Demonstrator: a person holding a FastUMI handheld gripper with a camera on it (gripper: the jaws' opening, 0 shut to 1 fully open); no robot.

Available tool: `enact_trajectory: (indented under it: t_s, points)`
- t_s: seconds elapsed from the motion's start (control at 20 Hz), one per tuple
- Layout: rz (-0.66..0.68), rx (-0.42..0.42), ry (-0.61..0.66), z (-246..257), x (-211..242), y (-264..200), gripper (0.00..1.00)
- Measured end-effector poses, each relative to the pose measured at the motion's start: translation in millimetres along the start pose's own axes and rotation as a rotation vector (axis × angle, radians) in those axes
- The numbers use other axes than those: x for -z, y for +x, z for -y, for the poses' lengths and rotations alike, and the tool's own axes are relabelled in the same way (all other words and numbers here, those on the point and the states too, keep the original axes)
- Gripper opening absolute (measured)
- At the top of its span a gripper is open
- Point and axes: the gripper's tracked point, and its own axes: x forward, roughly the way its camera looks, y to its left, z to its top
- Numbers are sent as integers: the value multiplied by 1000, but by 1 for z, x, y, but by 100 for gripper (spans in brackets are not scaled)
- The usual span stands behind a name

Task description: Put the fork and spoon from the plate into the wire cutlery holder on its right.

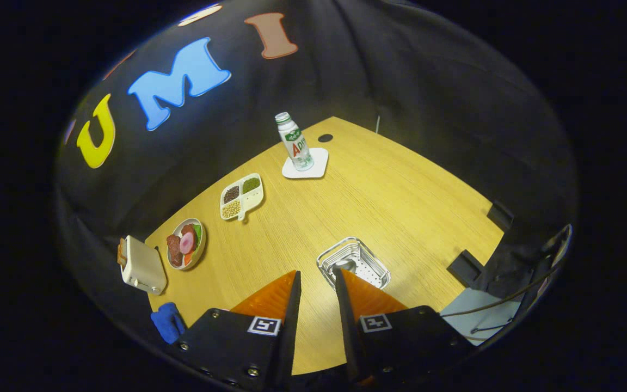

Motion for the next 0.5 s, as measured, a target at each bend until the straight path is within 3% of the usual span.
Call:
enact_trajectory:
  t_s: [0.15,0.5]
  points:
    - [36,-47,-92,-34,2,-5,39]
    - [-48,-161,-219,-103,48,-6,39]
